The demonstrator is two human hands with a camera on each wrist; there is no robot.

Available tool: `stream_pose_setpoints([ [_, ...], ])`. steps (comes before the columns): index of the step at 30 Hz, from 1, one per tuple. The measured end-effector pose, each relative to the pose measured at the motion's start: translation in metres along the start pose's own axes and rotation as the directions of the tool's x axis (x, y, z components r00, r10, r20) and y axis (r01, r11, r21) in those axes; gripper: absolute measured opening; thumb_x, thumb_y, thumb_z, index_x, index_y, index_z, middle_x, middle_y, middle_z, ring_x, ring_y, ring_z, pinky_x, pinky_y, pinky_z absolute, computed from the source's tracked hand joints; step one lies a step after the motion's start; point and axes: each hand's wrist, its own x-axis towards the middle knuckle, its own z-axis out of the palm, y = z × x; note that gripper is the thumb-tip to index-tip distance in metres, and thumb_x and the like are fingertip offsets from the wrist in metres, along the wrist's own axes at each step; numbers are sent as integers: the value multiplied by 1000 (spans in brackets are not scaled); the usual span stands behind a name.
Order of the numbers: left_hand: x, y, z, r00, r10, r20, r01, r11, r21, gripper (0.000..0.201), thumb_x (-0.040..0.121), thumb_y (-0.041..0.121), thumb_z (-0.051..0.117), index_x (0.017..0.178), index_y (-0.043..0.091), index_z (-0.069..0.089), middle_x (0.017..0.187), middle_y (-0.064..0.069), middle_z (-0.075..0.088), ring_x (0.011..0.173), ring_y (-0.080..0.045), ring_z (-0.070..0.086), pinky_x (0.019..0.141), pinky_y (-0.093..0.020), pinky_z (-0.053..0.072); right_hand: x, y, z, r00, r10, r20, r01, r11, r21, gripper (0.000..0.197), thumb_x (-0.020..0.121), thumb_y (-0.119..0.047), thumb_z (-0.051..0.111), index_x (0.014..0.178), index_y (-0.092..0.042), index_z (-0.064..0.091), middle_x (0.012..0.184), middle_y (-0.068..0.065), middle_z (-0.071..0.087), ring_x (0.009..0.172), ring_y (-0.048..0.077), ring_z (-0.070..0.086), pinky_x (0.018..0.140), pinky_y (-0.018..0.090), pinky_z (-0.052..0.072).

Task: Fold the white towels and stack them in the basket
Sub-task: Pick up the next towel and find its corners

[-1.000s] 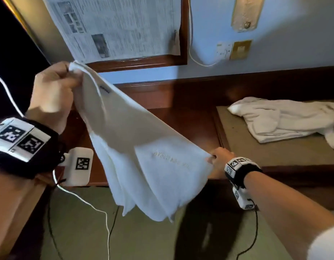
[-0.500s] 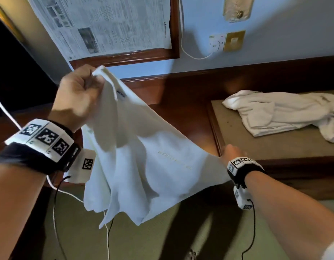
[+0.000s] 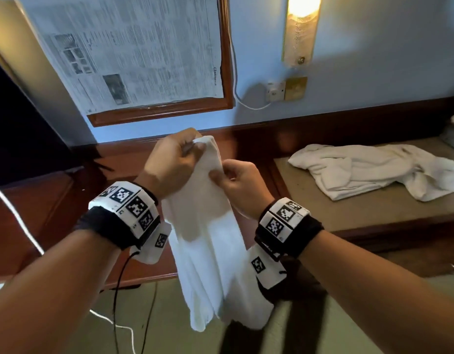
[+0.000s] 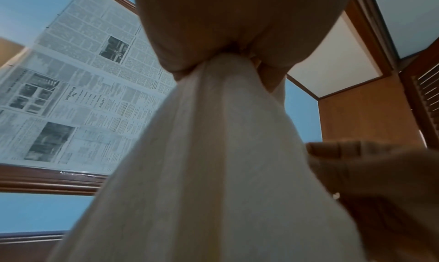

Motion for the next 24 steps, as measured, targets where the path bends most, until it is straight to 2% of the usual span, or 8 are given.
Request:
stream_pose_setpoints([
  [3, 4, -9, -10, 999, 36, -22, -37, 998, -42, 20, 102, 22, 56, 85, 11, 58, 79, -7, 61, 74, -21, 52, 68, -35, 46, -10, 4, 4, 999, 10, 33, -10, 1000, 0, 23, 87, -36, 65, 78, -15, 65, 72, 16, 65, 61, 28, 55, 59, 46, 52],
  [6, 7, -21, -25, 996, 71, -61, -73, 997, -34, 19, 103, 21, 53, 85, 14, 56, 73, 7, 52, 69, -12, 44, 64, -27, 38, -34, 35, 3, 982, 147, 121, -106, 949, -296, 36, 93, -27, 64, 62, -18, 49, 56, -3, 45, 55, 15, 40, 55, 34, 36],
  [8, 7, -30, -36, 993, 79, -93, -82, 996, -27, 19, 103, 20, 52, 89, 10, 59, 75, 2, 53, 72, -13, 46, 65, -31, 36, -56, 70, -5, 946, 294, 140, -185, 839, -512, 38, 94, -30, 63, 62, -16, 47, 58, -4, 46, 60, 19, 45, 59, 34, 36],
  [13, 0, -53, -62, 989, 59, -135, -65, 997, -38, 18, 104, 24, 51, 100, 15, 66, 83, 0, 59, 70, -9, 50, 67, -26, 42, -124, 151, -42, 757, 653, -20, -504, 565, -653, 22, 96, -31, 61, 82, -15, 67, 85, 9, 68, 84, 27, 64, 68, 31, 43],
  [17, -5, -70, -78, 980, 40, -193, -51, 997, -53, 22, 103, 27, 51, 97, 12, 66, 83, -12, 59, 64, 0, 48, 57, -10, 35, -161, 170, -59, 646, 742, -179, -611, 363, -703, 16, 98, -25, 53, 83, -23, 57, 101, 10, 69, 98, 29, 64, 73, 30, 44],
  [20, -4, -82, -83, 966, 16, -258, -42, 995, -95, 37, 100, 46, 50, 89, 12, 61, 87, -24, 59, 77, -35, 54, 64, -29, 43, -173, 174, -68, 581, 770, -264, -650, 243, -720, 15, 99, -19, 49, 93, -16, 63, 110, 14, 68, 103, 31, 64, 79, 30, 47],
  [22, -3, -87, -83, 958, -8, -285, -29, 992, -124, 56, 94, 68, 48, 90, 13, 57, 84, -21, 58, 81, -41, 58, 69, -47, 47, -180, 176, -73, 553, 772, -314, -658, 174, -732, 22, 98, -16, 51, 109, -9, 68, 117, 16, 66, 109, 32, 62, 81, 29, 47],
  [24, -3, -90, -82, 968, -6, -250, -28, 991, -134, 57, 94, 68, 49, 96, 12, 60, 89, -22, 61, 84, -42, 60, 71, -55, 50, -182, 174, -75, 531, 776, -341, -660, 126, -741, 26, 96, -13, 52, 116, -7, 68, 121, 17, 65, 113, 32, 61, 85, 30, 48],
])
